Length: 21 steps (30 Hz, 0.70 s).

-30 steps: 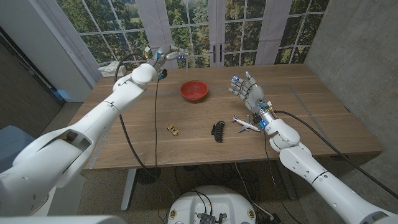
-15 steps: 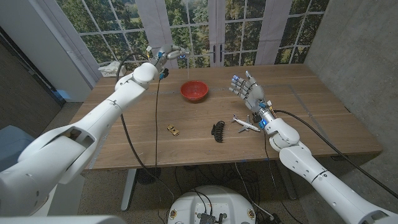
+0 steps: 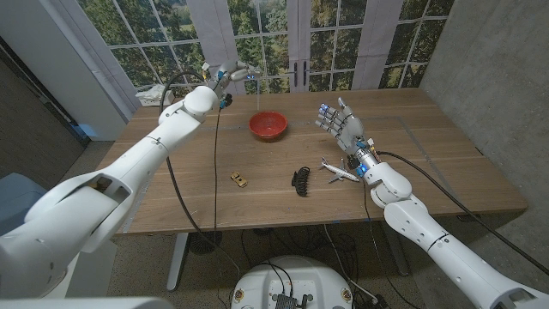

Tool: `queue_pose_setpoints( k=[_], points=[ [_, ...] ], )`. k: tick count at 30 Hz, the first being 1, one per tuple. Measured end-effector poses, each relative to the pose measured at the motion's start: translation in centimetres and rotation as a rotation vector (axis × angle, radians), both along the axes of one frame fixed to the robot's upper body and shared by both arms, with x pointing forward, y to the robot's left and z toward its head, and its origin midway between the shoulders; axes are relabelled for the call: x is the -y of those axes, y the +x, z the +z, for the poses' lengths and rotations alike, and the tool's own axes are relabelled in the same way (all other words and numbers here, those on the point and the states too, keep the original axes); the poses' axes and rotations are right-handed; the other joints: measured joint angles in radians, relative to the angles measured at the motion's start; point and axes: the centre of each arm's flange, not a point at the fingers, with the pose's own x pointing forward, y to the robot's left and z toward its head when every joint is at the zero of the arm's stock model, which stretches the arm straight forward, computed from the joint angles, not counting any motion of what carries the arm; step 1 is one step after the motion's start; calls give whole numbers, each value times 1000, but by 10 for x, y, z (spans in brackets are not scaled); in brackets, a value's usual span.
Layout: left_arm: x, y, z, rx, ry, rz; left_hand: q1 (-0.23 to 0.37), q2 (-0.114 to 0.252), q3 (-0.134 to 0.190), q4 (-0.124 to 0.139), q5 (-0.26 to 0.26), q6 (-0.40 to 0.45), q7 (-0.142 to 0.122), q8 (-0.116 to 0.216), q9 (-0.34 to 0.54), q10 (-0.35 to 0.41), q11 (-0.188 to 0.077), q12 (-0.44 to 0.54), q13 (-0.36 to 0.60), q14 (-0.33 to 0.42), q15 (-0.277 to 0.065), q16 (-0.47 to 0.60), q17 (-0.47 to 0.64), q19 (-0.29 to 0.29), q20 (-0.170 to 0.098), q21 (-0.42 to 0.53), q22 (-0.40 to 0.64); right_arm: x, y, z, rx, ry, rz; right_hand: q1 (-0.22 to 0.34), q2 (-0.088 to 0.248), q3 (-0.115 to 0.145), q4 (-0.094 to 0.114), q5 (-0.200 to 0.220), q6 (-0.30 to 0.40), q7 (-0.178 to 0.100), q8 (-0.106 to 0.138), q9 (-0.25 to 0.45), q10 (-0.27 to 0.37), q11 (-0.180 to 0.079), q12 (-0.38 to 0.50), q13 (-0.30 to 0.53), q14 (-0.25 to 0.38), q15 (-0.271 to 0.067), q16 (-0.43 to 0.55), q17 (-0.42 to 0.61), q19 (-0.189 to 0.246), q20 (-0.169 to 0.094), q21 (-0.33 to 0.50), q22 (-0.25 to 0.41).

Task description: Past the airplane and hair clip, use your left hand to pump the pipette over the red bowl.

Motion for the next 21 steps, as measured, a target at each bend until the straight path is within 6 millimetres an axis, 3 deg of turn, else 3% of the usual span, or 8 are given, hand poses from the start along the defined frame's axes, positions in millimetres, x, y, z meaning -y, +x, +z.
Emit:
queue_pose_setpoints(
  k=[14,21],
  points=[
    [1,-4,4,27,24,28,11,-11,1,-7,0,13,2,7,2,12,2,7,9,-21,0,5,8,18,-14,1,3,-1,3,1,3,5,3,-8,8,4,-4,0,4,4,0,0,0,0,0,-6,0,0,0,0,0,0,-4,0],
    [2,-4,5,32,41,41,11,-11,-6,-5,0,1,-10,-1,1,1,-10,-9,0,33,-11,27,17,27,-15,5,3,-1,4,1,2,8,2,-8,7,4,-4,0,4,4,0,0,-4,4,0,-6,0,0,-4,-5,0,0,-4,0]
  ],
)
